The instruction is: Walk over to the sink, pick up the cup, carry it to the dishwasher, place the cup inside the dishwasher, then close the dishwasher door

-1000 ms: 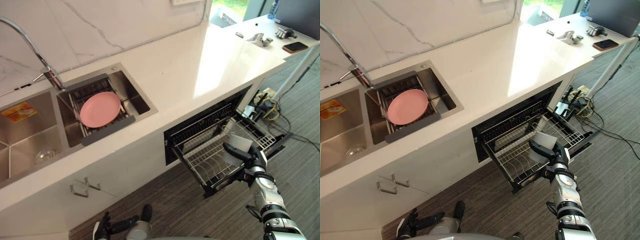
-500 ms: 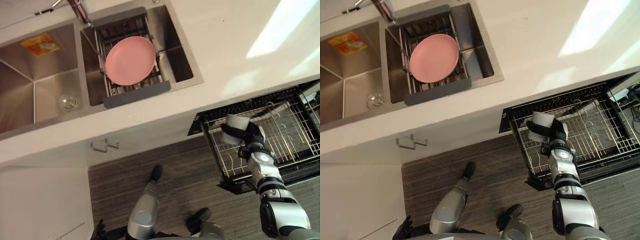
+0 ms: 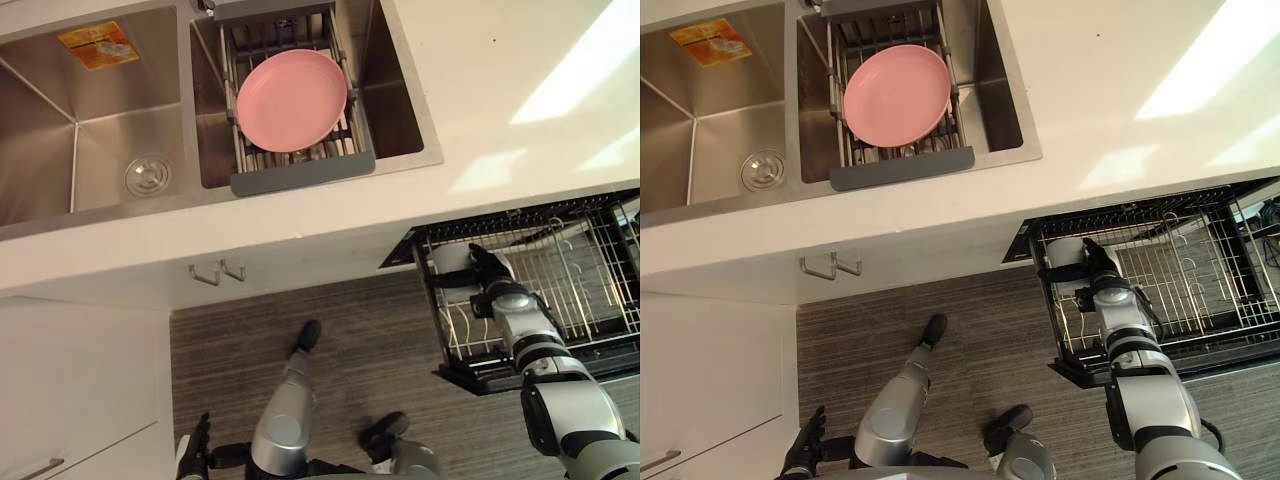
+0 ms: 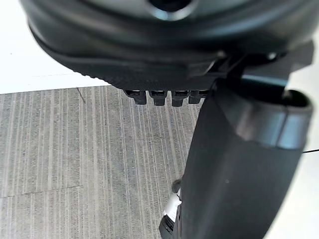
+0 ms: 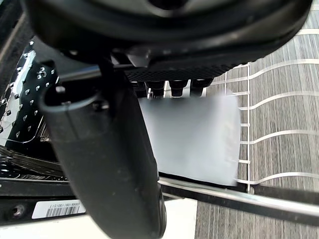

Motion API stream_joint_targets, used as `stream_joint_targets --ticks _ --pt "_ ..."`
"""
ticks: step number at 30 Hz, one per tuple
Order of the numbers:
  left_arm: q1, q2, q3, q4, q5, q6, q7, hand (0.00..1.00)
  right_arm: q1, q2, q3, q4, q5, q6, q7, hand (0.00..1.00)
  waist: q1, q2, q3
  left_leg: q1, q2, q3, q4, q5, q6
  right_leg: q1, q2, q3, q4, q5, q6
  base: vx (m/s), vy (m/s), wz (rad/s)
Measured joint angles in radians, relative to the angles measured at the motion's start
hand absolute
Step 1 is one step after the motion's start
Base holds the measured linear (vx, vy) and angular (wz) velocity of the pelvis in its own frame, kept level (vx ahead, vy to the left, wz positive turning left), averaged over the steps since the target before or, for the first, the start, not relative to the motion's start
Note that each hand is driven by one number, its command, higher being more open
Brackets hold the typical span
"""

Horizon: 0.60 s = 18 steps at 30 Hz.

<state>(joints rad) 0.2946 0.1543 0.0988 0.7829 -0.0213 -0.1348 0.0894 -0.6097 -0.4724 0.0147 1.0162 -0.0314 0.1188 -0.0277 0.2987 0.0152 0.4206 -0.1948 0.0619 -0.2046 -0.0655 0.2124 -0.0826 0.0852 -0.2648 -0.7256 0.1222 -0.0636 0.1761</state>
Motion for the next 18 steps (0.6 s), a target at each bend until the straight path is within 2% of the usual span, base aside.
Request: stream_joint_targets --ticks 5,9,12,14,15,16,18 --pt "0.000 0.000 -0.001 -0.035 -0.001 0.017 0.000 1.00 0.035 0.008 0.003 -0.015 -0.011 0.002 -0.016 1.00 -0.003 -0.001 0.000 0.018 0.008 0.037 0.036 -0.013 -0.023 0.009 0.001 0.037 -0.002 0.005 -0.003 -0.05 0.005 -0.26" --pt "0.001 -0.007 -0.011 -0.026 -0.001 0.042 0.001 1.00 0.142 0.045 -0.007 -0.148 -0.011 0.005 -0.061 1.00 -0.018 -0.003 -0.016 0.065 0.026 0.090 0.034 -0.026 -0.029 0.022 0.013 0.091 -0.016 0.014 -0.011 -0.08 -0.020 -0.40" --pt "0.017 -0.013 -0.008 -0.006 -0.004 0.070 0.005 1.00 0.272 0.088 -0.023 -0.334 -0.010 0.010 -0.134 1.00 -0.047 -0.006 -0.064 0.081 0.043 0.130 0.028 -0.032 -0.031 0.016 0.028 0.132 -0.044 0.029 -0.012 -0.06 -0.028 -0.42" --pt "0.047 -0.031 0.003 0.002 -0.029 0.097 0.023 1.00 0.389 0.143 -0.083 -0.506 0.008 0.009 -0.171 1.00 -0.080 -0.006 -0.116 0.094 0.050 0.170 0.021 -0.039 -0.030 0.004 0.032 0.171 -0.062 0.044 -0.015 -0.02 -0.017 -0.48" --pt "0.053 -0.039 0.015 0.006 -0.039 0.105 0.025 1.00 0.418 0.160 -0.100 -0.551 0.012 0.006 -0.174 1.00 -0.085 -0.005 -0.127 0.100 0.052 0.184 0.021 -0.042 -0.030 0.001 0.033 0.184 -0.065 0.048 -0.015 0.02 -0.009 -0.59" --pt "0.065 -0.056 0.042 0.013 -0.058 0.118 0.031 1.00 0.470 0.192 -0.128 -0.641 0.044 -0.009 -0.174 1.00 -0.107 -0.005 -0.142 0.109 0.056 0.206 0.028 -0.051 -0.031 0.001 0.035 0.208 -0.074 0.056 -0.017 0.02 -0.012 -0.57" --pt "0.079 -0.081 0.092 0.042 -0.133 0.136 0.037 1.00 0.562 0.251 -0.170 -0.807 0.194 -0.058 -0.107 1.00 -0.135 -0.005 -0.162 0.122 0.070 0.252 0.065 -0.086 -0.031 0.000 0.041 0.257 -0.084 0.063 -0.022 0.01 -0.018 -0.72"
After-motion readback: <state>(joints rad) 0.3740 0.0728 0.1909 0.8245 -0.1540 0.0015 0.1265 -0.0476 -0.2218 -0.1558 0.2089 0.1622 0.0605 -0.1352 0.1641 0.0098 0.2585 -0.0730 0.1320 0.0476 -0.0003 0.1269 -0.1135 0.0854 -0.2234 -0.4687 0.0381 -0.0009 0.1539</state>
